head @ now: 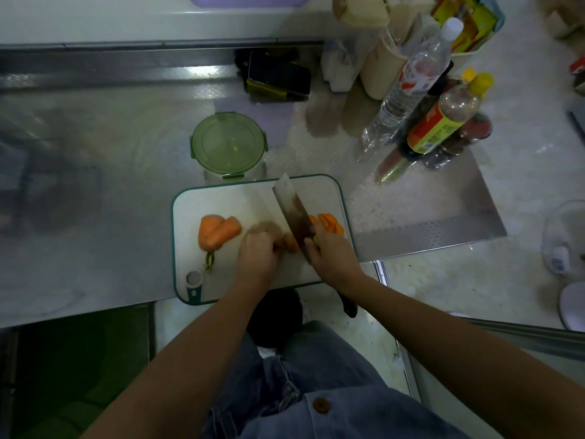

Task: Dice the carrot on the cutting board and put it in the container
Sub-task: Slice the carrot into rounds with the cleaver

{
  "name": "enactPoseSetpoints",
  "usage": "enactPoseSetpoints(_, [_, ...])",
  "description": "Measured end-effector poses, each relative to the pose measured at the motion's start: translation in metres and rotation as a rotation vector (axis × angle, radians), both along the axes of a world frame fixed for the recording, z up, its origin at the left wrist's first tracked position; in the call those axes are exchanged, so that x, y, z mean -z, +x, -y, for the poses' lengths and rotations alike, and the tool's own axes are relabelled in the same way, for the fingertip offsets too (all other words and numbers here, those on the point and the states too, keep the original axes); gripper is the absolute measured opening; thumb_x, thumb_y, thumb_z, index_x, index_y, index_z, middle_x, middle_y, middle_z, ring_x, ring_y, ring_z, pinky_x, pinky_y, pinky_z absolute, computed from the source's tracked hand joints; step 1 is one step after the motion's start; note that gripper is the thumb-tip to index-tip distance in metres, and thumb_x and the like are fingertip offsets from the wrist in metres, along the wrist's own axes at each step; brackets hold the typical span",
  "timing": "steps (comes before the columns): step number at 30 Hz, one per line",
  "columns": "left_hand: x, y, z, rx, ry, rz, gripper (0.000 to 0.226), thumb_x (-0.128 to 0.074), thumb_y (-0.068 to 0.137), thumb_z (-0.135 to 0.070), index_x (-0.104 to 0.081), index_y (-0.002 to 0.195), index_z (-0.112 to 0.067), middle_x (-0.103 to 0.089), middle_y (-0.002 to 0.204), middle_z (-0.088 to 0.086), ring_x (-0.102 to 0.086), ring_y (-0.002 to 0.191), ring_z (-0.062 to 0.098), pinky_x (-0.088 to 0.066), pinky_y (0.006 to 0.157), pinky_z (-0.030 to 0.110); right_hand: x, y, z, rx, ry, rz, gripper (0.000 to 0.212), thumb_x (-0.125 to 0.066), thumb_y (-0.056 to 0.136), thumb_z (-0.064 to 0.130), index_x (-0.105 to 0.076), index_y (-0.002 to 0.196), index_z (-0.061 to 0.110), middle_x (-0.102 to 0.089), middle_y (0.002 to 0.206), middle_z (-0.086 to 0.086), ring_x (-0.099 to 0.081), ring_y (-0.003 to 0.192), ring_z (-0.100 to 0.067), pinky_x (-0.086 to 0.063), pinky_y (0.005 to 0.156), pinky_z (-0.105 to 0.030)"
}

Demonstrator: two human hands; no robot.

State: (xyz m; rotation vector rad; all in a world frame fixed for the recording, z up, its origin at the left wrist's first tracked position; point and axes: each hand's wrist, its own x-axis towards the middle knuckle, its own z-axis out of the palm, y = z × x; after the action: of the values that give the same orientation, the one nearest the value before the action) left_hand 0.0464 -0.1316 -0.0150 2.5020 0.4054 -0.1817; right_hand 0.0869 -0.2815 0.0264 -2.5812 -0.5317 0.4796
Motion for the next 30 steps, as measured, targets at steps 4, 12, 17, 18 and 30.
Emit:
enactPoseSetpoints(4, [-0.006,0.001,0.002,-0.046,-0.043,0.007,0.003,-0.069,0.076,-0.013,-0.068,0.073,-0.014,-0.063,0.087,0.007,-0.057,0.083,0.024,-0.046,0.074,0.033,-0.005,0.000,0.001,-0.077,-0.019,0.037,0.039,-0.045,0.097,0.025,-0.042,0.133,0.013,-0.062,0.101,-0.013,-0.060,0.089,-0.031,-0.050,0.066,-0.039])
enactPoseSetpoints(12, [-0.015,0.000,0.004,-0.067,-0.050,-0.049,0.012,-0.067,0.081,-0.014,-0.059,0.073,-0.017,-0.063,0.086,0.008,-0.058,0.082,0.024,-0.042,0.069,0.031,-0.006,-0.008,-0.005,-0.070,-0.125,-0.013,0.030,-0.043,0.097,0.024,-0.045,0.124,0.010,-0.062,0.095,-0.014,-0.061,0.082,-0.030,-0.051,0.065,-0.039])
enactPoseSetpoints(17, [-0.009,0.002,0.003,-0.079,-0.052,-0.053,0.005,-0.068,0.079,-0.015,-0.065,0.075,-0.013,-0.064,0.086,0.008,-0.059,0.080,0.024,-0.045,0.068,0.033,0.000,-0.011,-0.011,-0.060,-0.173,-0.028,0.022,-0.040,0.099,0.024,-0.049,0.112,0.008,-0.062,0.090,-0.013,-0.061,0.077,-0.029,-0.040,0.059,-0.032])
enactPoseSetpoints(18, [-0.008,0.002,0.003,-0.076,-0.045,-0.059,0.003,-0.068,0.079,-0.015,-0.066,0.077,-0.013,-0.064,0.086,0.008,-0.059,0.080,0.024,-0.045,0.067,0.033,0.001,-0.011,-0.012,-0.058,-0.178,-0.029,0.021,-0.040,0.099,0.024,-0.048,0.111,0.008,-0.062,0.089,-0.012,-0.061,0.077,-0.029,-0.039,0.059,-0.032])
enactPoseSetpoints(30, [-0.011,0.001,0.005,-0.063,-0.026,-0.048,0.003,-0.064,0.081,-0.014,-0.066,0.079,-0.012,-0.063,0.088,0.009,-0.057,0.086,0.026,-0.039,0.069,0.030,0.008,-0.013,-0.020,-0.047,-0.169,-0.051,0.029,-0.041,0.098,0.019,-0.044,0.125,0.008,-0.065,0.094,-0.014,-0.064,0.083,-0.032,-0.053,0.069,-0.042])
